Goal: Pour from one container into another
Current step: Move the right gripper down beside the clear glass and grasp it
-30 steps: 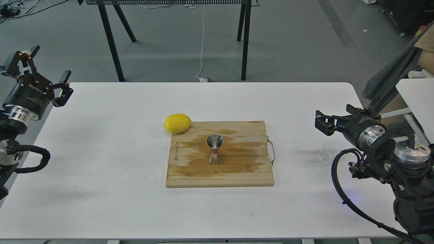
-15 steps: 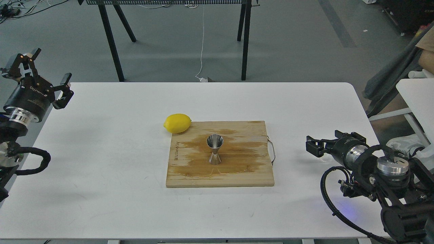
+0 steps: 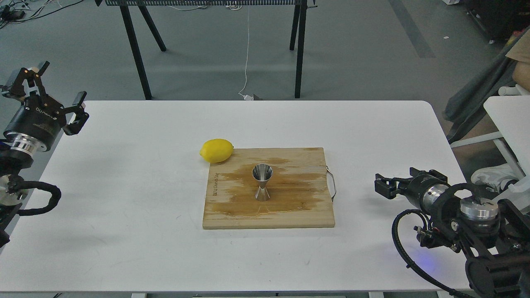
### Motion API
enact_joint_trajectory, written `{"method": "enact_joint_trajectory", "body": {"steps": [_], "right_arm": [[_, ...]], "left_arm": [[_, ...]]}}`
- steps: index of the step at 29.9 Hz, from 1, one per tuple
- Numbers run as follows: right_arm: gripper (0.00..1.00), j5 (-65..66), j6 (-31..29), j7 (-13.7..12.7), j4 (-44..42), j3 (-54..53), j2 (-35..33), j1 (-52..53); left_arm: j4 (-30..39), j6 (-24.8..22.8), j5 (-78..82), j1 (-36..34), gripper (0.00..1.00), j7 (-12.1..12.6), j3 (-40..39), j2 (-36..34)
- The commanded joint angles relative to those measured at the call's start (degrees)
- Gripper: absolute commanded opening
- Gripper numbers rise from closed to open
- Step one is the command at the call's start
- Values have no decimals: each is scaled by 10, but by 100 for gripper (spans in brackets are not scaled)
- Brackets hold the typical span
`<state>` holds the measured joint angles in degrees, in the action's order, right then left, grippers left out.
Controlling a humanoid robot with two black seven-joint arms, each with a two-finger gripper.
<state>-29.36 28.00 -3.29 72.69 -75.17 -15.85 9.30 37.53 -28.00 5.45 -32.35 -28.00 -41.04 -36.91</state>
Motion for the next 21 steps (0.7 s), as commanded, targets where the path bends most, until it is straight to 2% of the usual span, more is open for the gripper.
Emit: {"method": "enact_joint_trajectory", "body": {"steps": [1, 21], "right_arm": [[99, -1, 0, -3, 2, -4, -1, -2], [99, 0, 0, -15, -15, -25, -20, -2]], "left_arm": [[-10, 0, 0, 1, 98, 0, 1, 1], [-24, 0, 0, 1, 98, 0, 1, 7]]}}
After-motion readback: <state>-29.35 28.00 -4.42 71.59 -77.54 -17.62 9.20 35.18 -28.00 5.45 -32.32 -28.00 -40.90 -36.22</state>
